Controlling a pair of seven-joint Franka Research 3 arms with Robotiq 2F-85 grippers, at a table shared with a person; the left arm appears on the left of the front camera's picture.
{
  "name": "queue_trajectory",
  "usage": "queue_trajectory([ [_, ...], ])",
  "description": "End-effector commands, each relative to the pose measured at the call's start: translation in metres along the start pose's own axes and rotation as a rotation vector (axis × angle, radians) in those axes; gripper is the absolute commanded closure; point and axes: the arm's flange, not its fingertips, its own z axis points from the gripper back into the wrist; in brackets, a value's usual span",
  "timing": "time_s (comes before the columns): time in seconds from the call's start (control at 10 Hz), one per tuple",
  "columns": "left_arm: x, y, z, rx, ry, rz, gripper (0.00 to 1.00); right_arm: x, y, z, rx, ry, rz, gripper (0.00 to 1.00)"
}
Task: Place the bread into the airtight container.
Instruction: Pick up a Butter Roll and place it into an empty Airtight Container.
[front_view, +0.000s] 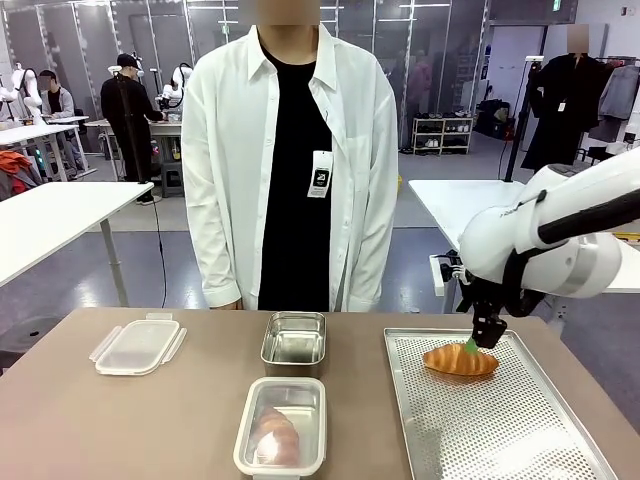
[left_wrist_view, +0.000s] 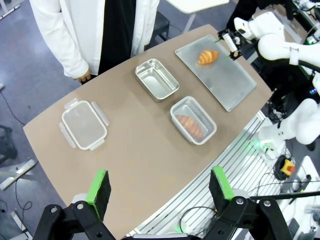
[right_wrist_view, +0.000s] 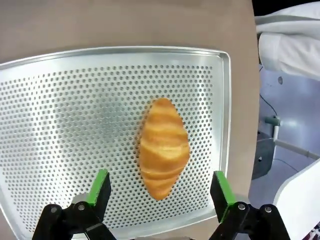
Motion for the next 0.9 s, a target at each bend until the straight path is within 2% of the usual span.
queue_trajectory([
  [0.0, 0.000, -0.001, 0.001, -0.020, -0.007, -0.013, 0.00, 0.004, -0.018, -0.017, 0.012, 0.045, -0.053, 0.00],
  [0.8, 0.000, -0.001, 0.001, -0.020, -0.007, -0.013, 0.00, -0.010, -0.044, -0.075, 0.149, 0.097, -0.158, 0.00],
])
